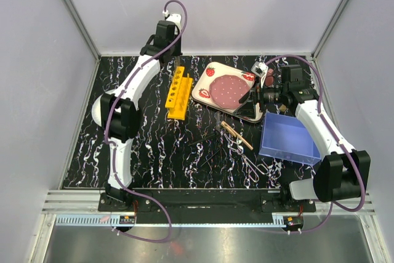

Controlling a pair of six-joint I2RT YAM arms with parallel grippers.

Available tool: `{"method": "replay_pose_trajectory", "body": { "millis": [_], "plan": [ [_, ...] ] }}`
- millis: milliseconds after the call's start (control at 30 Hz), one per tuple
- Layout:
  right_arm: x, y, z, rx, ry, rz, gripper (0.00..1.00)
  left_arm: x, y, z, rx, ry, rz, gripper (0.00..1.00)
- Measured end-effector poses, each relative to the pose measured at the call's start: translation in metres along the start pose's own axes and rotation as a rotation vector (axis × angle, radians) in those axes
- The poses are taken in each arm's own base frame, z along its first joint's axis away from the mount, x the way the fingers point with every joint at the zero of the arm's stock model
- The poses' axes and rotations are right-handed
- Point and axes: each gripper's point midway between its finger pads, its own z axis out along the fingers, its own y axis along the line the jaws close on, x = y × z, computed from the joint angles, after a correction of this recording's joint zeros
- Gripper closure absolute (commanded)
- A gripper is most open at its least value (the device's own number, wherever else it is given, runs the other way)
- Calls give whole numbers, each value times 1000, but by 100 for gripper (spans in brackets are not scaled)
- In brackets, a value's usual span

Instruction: Organize the chemistry lab equipment

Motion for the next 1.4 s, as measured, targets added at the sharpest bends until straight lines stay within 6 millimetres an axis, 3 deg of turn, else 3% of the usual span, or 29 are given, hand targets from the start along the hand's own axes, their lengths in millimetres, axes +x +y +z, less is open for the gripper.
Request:
{"method": "replay_pose_trajectory", "body": {
  "millis": [200, 300, 767, 1400],
  "plan": [
    [0, 0, 0, 0, 0, 0, 0, 42, 3, 10, -9, 85, 16, 82],
    [0, 0, 0, 0, 0, 1, 0, 52, 4, 12, -11, 107, 19, 82],
    [1, -1, -1, 3, -1, 1, 0, 54, 4, 16, -7, 66, 13, 81],
    [2, -2, 0, 3, 1, 4, 0, 57, 7, 2, -7, 21, -25, 82]
  ]
}}
